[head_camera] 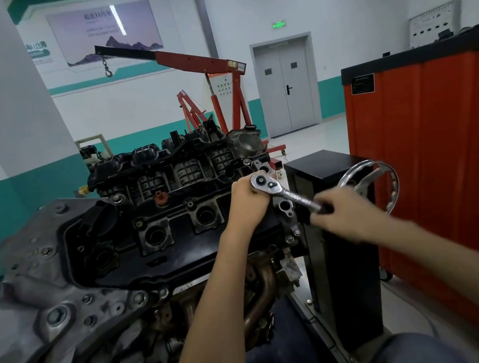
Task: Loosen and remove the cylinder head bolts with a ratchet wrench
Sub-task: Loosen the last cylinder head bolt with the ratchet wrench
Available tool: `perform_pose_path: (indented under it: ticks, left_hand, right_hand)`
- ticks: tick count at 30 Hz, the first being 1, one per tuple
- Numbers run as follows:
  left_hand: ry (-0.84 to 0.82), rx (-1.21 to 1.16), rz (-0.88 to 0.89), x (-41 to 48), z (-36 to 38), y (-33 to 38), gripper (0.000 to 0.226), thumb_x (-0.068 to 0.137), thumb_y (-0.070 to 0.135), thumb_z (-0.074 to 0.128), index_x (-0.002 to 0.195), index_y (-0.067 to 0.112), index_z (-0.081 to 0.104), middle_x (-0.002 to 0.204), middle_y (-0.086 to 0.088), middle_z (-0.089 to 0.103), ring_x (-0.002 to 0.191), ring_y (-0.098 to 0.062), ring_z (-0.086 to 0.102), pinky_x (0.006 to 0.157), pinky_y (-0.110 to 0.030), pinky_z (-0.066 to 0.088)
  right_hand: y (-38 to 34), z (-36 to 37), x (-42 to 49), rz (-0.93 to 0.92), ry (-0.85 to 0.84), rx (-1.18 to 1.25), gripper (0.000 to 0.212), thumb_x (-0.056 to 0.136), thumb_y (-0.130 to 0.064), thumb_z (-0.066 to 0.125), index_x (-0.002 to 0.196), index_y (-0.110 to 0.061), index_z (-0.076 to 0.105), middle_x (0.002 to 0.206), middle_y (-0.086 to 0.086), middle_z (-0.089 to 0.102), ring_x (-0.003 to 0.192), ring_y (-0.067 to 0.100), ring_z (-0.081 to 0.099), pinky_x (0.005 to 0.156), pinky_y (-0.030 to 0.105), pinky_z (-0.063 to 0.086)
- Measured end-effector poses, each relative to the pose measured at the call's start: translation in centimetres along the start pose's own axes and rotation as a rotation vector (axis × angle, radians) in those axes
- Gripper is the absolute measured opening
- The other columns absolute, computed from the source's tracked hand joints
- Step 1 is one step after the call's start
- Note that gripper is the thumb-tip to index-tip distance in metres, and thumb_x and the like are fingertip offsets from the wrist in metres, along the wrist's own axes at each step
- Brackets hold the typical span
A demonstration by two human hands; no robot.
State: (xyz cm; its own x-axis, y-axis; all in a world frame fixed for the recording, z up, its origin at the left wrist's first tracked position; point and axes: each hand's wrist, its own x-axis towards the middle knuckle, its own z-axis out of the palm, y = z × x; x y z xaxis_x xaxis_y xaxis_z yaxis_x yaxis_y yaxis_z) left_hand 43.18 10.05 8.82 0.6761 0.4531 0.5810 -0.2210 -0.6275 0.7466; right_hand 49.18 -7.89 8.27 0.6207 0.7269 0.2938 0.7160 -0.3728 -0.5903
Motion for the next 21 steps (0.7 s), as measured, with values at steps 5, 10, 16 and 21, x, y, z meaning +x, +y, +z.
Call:
perform_pose_path:
  ticks: [5, 10, 16, 21]
  left_hand:
    - [0.112, -0.04, -0.019, 0.2, 0.2, 0.0, 0.055, 0.094, 0.008, 0.055, 0.046, 0.027, 0.039, 0.046, 0.01, 0.042, 0.051, -0.003, 0.035, 0.063, -0.03, 0.032]
    - [0.191, -0.106, -0.015, -0.1, 1.1, -0.1, 0.062, 0.095, 0.007, 0.056, 0.041, 0.029, 0.036, 0.041, 0.013, 0.037, 0.047, -0.003, 0.03, 0.058, -0.028, 0.028]
    - [0.109, -0.055, 0.03, -0.1, 1.1, 0.3, 0.056, 0.094, 0.01, 0.059, 0.052, 0.025, 0.026, 0.05, 0.009, 0.025, 0.054, -0.007, 0.021, 0.056, -0.027, 0.023]
    - [-0.006, -0.029, -0.019, 0.1, -0.2, -0.1, 0.058, 0.093, 0.025, 0.062, 0.043, 0.03, 0.034, 0.044, 0.012, 0.033, 0.048, -0.004, 0.028, 0.051, -0.017, 0.027]
  right_hand:
    - [-0.7, -2.4, 2.2, -0.118, 0.1, -0.28, 0.023, 0.08, -0.026, 0.067, 0.062, -0.021, 0.054, 0.063, 0.0, 0.055, 0.06, 0.017, 0.054, 0.055, 0.028, 0.041]
    - [-1.5, 5.9, -2.3, -0.025, 0.141, 0.239, 0.021, 0.085, -0.015, 0.063, 0.066, -0.016, 0.053, 0.054, -0.005, 0.051, 0.044, 0.001, 0.044, 0.043, 0.015, 0.034]
    - [-4.0, 11.3, -3.5, 0.025, 0.207, 0.512, 0.019, 0.087, -0.011, 0.057, 0.07, -0.014, 0.048, 0.055, -0.004, 0.047, 0.044, 0.003, 0.045, 0.043, 0.014, 0.035]
    - [-0.6, 4.8, -1.8, -0.088, 0.022, 0.128, 0.014, 0.086, -0.013, 0.057, 0.073, -0.012, 0.051, 0.064, 0.001, 0.054, 0.049, 0.01, 0.048, 0.048, 0.023, 0.041]
